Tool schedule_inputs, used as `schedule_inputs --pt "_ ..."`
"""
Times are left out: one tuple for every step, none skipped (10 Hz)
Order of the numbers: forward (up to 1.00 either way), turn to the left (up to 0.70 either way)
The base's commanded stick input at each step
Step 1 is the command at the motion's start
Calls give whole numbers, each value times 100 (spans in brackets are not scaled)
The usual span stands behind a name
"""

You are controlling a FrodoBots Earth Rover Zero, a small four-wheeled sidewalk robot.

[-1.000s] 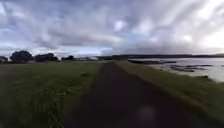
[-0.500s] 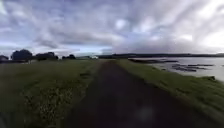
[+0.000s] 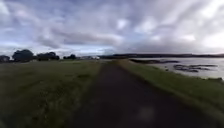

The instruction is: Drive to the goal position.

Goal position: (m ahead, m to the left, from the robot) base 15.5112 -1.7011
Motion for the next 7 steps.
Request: schedule_inputs --pt "70 0" --pt "70 0" --pt "70 0" --pt "70 0" --pt "70 0" --pt "70 0" --pt "70 0"
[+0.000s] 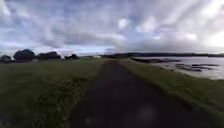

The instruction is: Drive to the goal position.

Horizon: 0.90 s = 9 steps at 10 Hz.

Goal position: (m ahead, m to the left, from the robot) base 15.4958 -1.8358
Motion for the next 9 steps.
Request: schedule_inputs --pt "70 0" --pt "70 0" --pt "70 0" --pt "70 0" --pt "70 0" --pt "70 0" --pt "70 0" --pt "70 0" --pt "70 0"
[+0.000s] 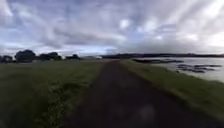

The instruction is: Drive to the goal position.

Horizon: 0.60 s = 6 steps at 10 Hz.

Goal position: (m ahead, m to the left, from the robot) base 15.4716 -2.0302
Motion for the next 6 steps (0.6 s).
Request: schedule_inputs --pt "70 0" --pt "70 0" --pt "70 0" --pt "70 0" --pt "70 0" --pt "70 0"
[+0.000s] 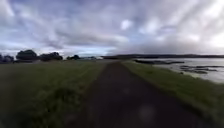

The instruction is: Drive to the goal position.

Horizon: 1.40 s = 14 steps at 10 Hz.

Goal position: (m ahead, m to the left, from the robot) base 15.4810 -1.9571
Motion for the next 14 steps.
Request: schedule_inputs --pt "70 0" --pt "70 0" --pt "70 0" --pt "70 0" --pt "70 0" --pt "70 0" --pt "70 0" --pt "70 0" --pt "70 0" --pt "70 0" --pt "70 0" --pt "70 0" --pt "70 0" --pt "70 0"
